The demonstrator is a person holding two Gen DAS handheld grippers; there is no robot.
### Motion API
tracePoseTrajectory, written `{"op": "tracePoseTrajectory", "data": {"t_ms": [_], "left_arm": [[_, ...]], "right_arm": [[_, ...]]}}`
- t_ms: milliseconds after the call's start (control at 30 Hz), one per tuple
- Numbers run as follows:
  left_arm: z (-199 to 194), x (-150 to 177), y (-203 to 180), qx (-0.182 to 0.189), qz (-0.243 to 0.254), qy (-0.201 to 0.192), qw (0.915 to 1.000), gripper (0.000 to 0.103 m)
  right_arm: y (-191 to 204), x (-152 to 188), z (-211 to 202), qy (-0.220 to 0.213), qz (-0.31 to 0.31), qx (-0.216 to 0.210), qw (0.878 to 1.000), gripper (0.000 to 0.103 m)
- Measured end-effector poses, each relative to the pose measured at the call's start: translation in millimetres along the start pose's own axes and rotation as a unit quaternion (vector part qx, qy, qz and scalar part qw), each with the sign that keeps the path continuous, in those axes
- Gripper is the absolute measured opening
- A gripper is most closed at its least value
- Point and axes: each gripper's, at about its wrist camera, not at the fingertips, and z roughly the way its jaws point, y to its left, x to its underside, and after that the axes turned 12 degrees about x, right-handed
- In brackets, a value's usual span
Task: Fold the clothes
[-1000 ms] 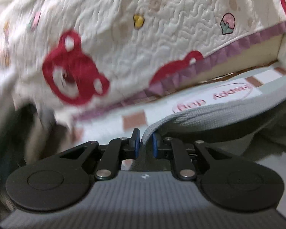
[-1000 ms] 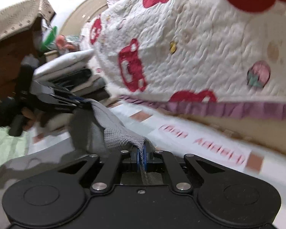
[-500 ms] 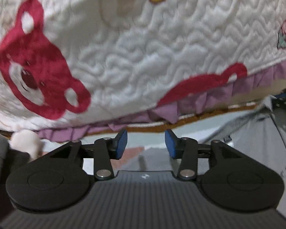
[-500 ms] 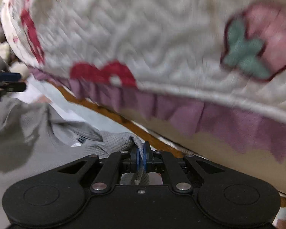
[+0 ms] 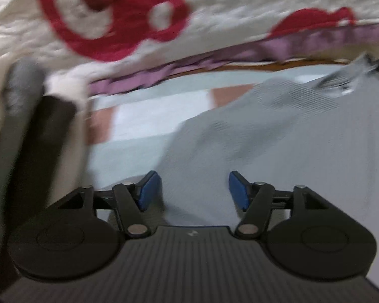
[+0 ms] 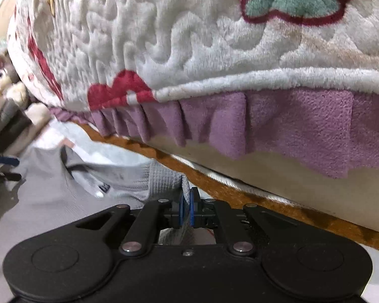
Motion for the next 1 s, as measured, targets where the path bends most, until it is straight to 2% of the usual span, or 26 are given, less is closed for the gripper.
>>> {"op": "tracePoseTrajectory", "data": {"t_ms": [67, 167, 200, 233, 300, 333, 400, 433, 467, 533, 567, 667, 767, 800, 833, 933, 1000], "left_arm": [[2, 2, 12, -0.009, -0.029, -0.018, 0.9994, 0.079], [13, -2, 32, 0.018, -0.071, -0.020, 0.9971, 0.086], [17, -4, 35, 0.029, -0.085, -0.017, 0.9958, 0.086], [18, -7, 36, 0.042, -0.101, -0.016, 0.9938, 0.080], [20, -12, 39, 0.067, -0.133, -0.014, 0.9887, 0.035], [19, -16, 36, 0.072, -0.137, -0.010, 0.9879, 0.005], [14, -25, 20, 0.056, -0.108, -0.003, 0.9926, 0.005], [10, -28, 7, 0.025, -0.061, -0.007, 0.9978, 0.005], [6, -30, -2, -0.006, -0.026, -0.016, 0.9995, 0.004], [0, -33, -4, -0.055, -0.004, -0.038, 0.9977, 0.004], [1, -35, 0, -0.071, -0.011, -0.042, 0.9966, 0.004], [21, -33, 7, -0.099, -0.016, -0.025, 0.9946, 0.004], [43, -27, -4, -0.135, 0.014, -0.008, 0.9908, 0.005], [49, -24, -10, -0.149, 0.027, -0.006, 0.9884, 0.006], [47, -23, -16, -0.152, 0.031, -0.007, 0.9878, 0.009], [26, -24, -32, -0.134, 0.022, -0.018, 0.9906, 0.028], [12, -24, -43, -0.121, 0.015, -0.024, 0.9922, 0.032]], "right_arm": [[-3, 1, -1, -0.013, 0.013, -0.012, 1.000, 0.004], [-6, 3, -1, -0.018, 0.018, -0.026, 0.999, 0.005], [-8, 3, 0, -0.018, 0.019, -0.030, 0.999, 0.005], [-9, 2, 0, -0.018, 0.020, -0.033, 0.999, 0.005], [-9, 2, 0, -0.018, 0.020, -0.039, 0.999, 0.005], [-9, 2, -1, -0.021, 0.019, -0.043, 0.999, 0.005], [-6, 2, -3, -0.027, 0.016, -0.051, 0.998, 0.005], [-5, 2, -4, -0.031, 0.014, -0.055, 0.998, 0.005], [-4, 2, -4, -0.035, 0.013, -0.059, 0.998, 0.005], [-4, 2, -7, -0.042, 0.020, -0.065, 0.997, 0.005], [-4, 3, -8, -0.044, 0.020, -0.061, 0.997, 0.005], [1, 6, -11, -0.045, -0.004, -0.016, 0.999, 0.005], [11, 14, -21, -0.047, -0.041, 0.058, 0.996, 0.017], [15, 16, -25, -0.047, -0.055, 0.085, 0.994, 0.017], [18, 20, -33, -0.051, -0.059, 0.096, 0.992, 0.017], [18, 41, -80, -0.066, -0.034, 0.066, 0.995, 0.021], [27, 66, -115, -0.061, -0.030, 0.057, 0.996, 0.028]]}}
